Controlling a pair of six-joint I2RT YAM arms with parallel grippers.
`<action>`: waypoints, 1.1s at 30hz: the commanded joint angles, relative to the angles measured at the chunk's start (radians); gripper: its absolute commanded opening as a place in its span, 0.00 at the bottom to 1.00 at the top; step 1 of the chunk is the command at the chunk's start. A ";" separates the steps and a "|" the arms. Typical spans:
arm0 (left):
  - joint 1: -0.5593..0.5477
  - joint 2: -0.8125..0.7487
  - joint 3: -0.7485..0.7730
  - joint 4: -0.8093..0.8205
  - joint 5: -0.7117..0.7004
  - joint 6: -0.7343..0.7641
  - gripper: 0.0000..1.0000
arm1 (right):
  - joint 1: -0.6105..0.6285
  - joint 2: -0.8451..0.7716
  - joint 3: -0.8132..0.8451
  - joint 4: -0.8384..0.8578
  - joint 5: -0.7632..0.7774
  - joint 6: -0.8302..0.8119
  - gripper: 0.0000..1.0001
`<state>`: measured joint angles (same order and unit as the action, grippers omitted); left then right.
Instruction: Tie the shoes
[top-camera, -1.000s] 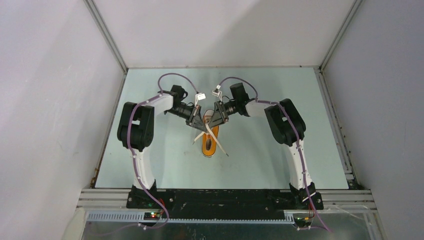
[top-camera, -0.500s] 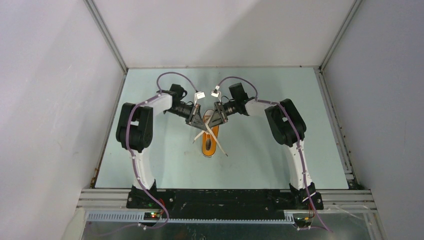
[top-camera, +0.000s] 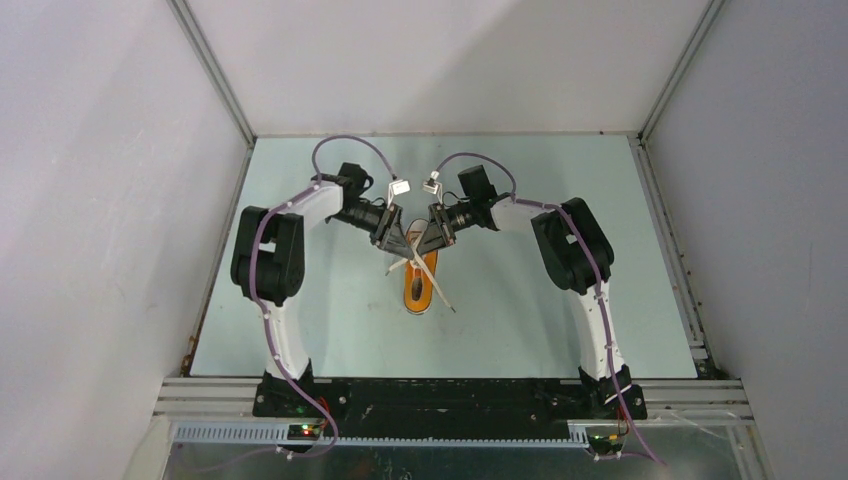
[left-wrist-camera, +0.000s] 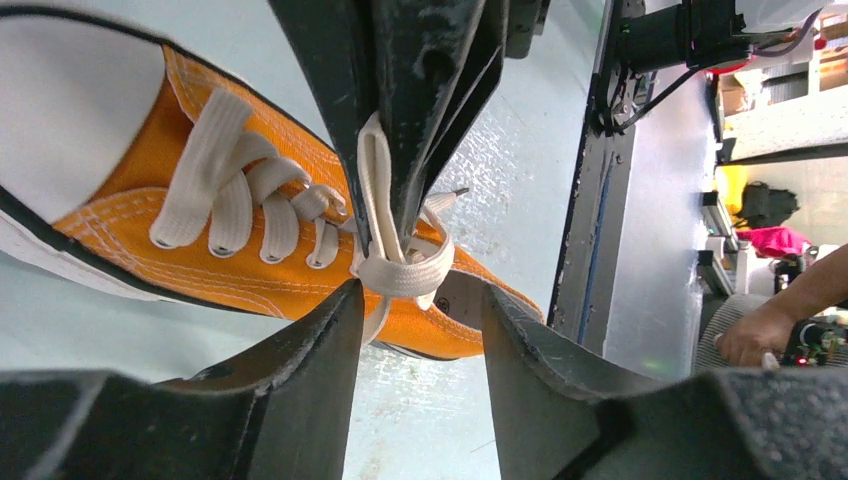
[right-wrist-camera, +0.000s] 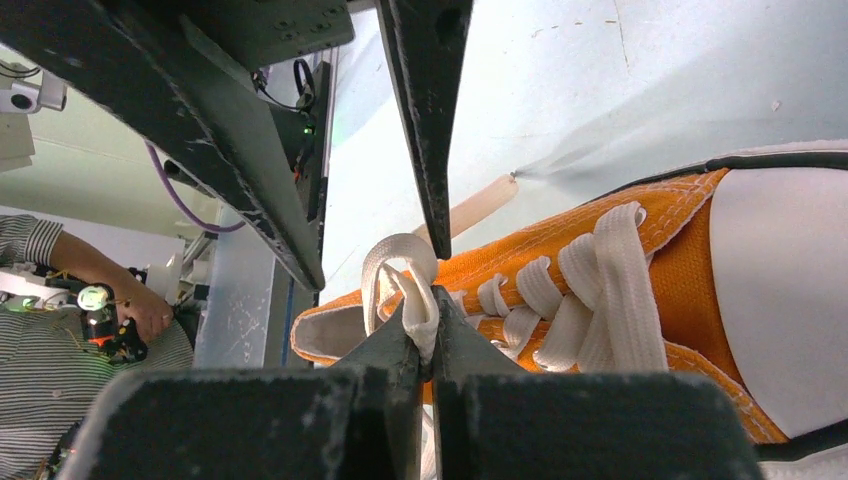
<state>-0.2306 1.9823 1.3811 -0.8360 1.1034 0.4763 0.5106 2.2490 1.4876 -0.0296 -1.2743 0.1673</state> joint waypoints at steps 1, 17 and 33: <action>-0.001 -0.011 0.057 -0.037 0.020 0.057 0.52 | 0.007 -0.055 0.023 -0.011 0.011 -0.016 0.03; -0.029 0.020 0.043 0.128 -0.023 -0.194 0.44 | 0.008 -0.055 0.025 -0.019 0.021 -0.020 0.03; -0.049 0.067 0.142 -0.098 -0.043 0.009 0.38 | 0.005 -0.052 0.027 -0.021 0.024 -0.018 0.03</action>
<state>-0.2768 2.0396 1.4719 -0.8627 1.0637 0.4088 0.5133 2.2452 1.4876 -0.0456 -1.2587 0.1650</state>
